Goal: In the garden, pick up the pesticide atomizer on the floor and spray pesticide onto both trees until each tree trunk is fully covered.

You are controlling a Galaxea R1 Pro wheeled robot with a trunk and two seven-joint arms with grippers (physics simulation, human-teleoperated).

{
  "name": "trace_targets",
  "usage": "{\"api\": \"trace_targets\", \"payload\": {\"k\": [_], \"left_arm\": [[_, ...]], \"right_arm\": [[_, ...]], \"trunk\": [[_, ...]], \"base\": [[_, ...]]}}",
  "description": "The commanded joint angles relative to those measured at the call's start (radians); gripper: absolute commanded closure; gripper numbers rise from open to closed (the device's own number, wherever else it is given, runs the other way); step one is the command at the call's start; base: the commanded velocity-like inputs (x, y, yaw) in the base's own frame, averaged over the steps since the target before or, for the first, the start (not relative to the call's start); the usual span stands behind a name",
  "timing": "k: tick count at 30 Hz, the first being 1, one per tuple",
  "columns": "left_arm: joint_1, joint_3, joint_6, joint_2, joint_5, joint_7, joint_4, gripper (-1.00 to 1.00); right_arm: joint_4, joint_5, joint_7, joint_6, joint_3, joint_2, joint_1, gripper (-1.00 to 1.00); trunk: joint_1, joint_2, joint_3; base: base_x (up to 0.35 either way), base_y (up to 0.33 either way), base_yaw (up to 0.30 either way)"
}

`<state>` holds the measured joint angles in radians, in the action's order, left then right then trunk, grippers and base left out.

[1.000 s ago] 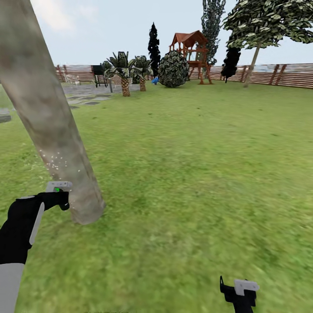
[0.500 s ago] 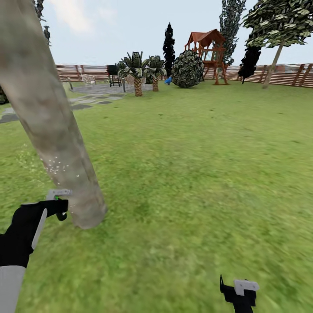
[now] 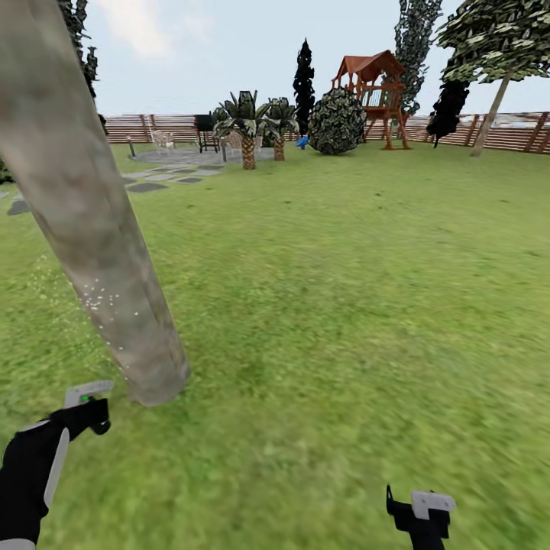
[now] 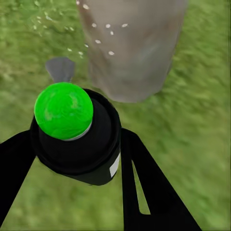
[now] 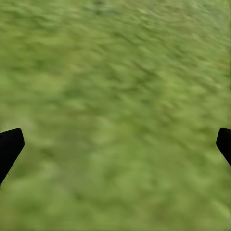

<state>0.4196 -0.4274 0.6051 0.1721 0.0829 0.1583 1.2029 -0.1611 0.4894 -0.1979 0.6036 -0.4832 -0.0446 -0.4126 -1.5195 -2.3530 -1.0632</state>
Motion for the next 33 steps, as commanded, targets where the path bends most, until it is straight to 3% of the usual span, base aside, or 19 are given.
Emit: {"api": "trace_targets", "payload": {"k": [1, 7, 13, 21, 31, 33], "left_arm": [[-0.005, -0.001, -0.010, -0.004, -0.001, 0.000, -0.003, 1.00], [-0.010, 0.002, -0.030, -0.017, 0.005, 0.000, -0.120, 1.00], [-0.010, 0.010, -0.031, -0.033, 0.006, 0.000, -0.121, 1.00], [-0.010, 0.012, -0.031, -0.035, 0.006, 0.000, -0.118, 1.00], [-0.010, 0.011, -0.030, -0.036, 0.004, 0.003, -0.119, 1.00], [-0.010, 0.025, -0.031, -0.047, 0.005, 0.005, -0.120, 1.00]], "right_arm": [[0.000, 0.000, 0.000, 0.000, 0.000, 0.001, 0.000, -1.00], [0.000, 0.000, 0.000, 0.000, 0.000, 0.002, 0.000, -1.00], [0.000, 0.000, 0.000, 0.000, 0.000, 0.002, 0.000, -1.00], [0.000, 0.000, 0.000, 0.000, 0.000, 0.002, 0.000, -1.00], [0.000, 0.000, 0.000, 0.000, -0.001, 0.000, 0.000, -1.00], [0.000, 0.000, 0.000, 0.000, 0.000, 0.000, 0.000, -1.00]], "trunk": [[0.000, 0.000, 0.000], [0.000, 0.000, 0.000], [0.000, 0.000, 0.000], [0.000, 0.000, 0.000], [0.000, 0.000, 0.000], [0.000, 0.000, 0.000]], "base": [[0.133, 0.000, 0.000], [0.227, 0.000, 0.000], [0.274, -0.086, 0.066], [-0.007, -0.257, 0.260], [0.098, -0.074, 0.019], [0.001, 0.000, 0.000]]}}
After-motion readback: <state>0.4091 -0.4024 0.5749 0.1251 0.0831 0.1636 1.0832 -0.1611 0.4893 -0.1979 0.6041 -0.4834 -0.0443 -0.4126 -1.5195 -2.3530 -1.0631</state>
